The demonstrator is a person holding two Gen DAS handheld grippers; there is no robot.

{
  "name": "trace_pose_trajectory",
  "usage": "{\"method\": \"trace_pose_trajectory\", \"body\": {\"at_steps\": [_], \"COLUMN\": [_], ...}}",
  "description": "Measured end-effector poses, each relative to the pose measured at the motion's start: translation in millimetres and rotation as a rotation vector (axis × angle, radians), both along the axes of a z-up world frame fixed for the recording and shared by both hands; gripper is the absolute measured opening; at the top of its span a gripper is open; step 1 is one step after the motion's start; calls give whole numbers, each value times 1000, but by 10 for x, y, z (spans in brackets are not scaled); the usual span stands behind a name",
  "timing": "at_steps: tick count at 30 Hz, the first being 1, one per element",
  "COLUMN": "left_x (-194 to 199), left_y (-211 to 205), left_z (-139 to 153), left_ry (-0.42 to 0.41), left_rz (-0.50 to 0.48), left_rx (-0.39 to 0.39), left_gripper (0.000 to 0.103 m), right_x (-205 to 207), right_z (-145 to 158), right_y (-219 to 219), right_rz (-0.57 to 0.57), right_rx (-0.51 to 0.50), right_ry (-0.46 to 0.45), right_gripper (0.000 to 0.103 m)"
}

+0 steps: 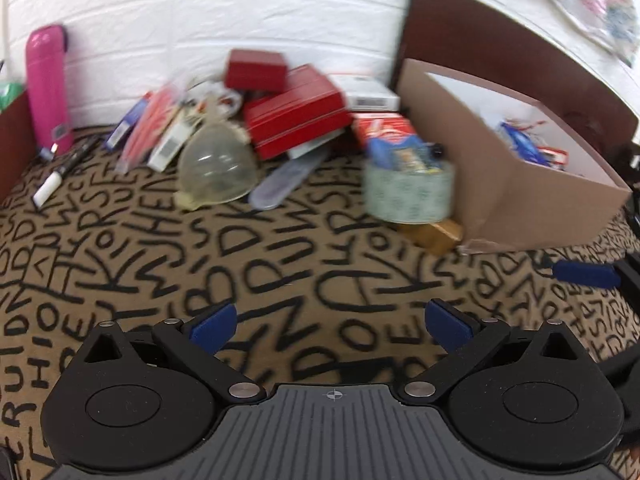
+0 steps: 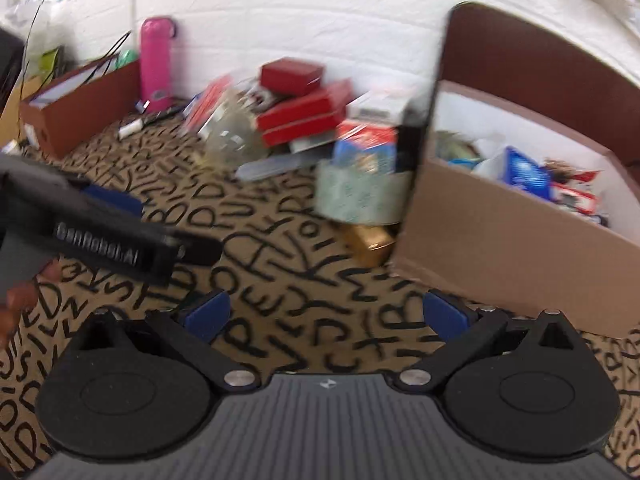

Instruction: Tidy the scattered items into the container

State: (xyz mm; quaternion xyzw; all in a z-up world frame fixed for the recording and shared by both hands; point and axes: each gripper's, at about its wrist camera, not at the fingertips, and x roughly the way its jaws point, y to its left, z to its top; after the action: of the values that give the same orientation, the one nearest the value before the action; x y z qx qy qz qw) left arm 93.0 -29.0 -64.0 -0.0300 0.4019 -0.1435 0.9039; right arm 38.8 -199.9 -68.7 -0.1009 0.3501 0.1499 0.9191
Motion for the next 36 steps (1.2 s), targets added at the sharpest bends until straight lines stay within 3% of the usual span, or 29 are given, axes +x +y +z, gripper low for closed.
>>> {"method": "trace_pose_trajectory", "body": {"at_steps": [7,15,21,25,27,29,34,36], "left_x": [304,826,1158,1471,1605,1726,2009,1995], "left_y": [274,337,363,410,399,377,425,437], "left_z": [26,144,121,58,10,-59,-342,-377], "left_ry": [-23,-58,-116,-86,-75,-57,54,35], "left_rz": [55,37,56,67,67,60,74,74], "left_rx": [-1,37,121,90,88,92,55,49], "left_gripper": [103,103,103,103,102,99,88,86], "right_x": [247,728,1109,1255,1388,1524,1765,1788], "right_z": [15,148,-7,-126,-182,-247,-416,-445], "right_y": [208,472,539,626,653,649,757,784], "right_rz": [47,108,83,45,29,11,-5,21], "right_rx": [22,-27,-69,-156,-154,-141,-258,-283], "right_ry": [-21,-136,-121,-148,-107,-96,-120,-113], "right_gripper": [100,99,98,97,97,99,103,103]}}
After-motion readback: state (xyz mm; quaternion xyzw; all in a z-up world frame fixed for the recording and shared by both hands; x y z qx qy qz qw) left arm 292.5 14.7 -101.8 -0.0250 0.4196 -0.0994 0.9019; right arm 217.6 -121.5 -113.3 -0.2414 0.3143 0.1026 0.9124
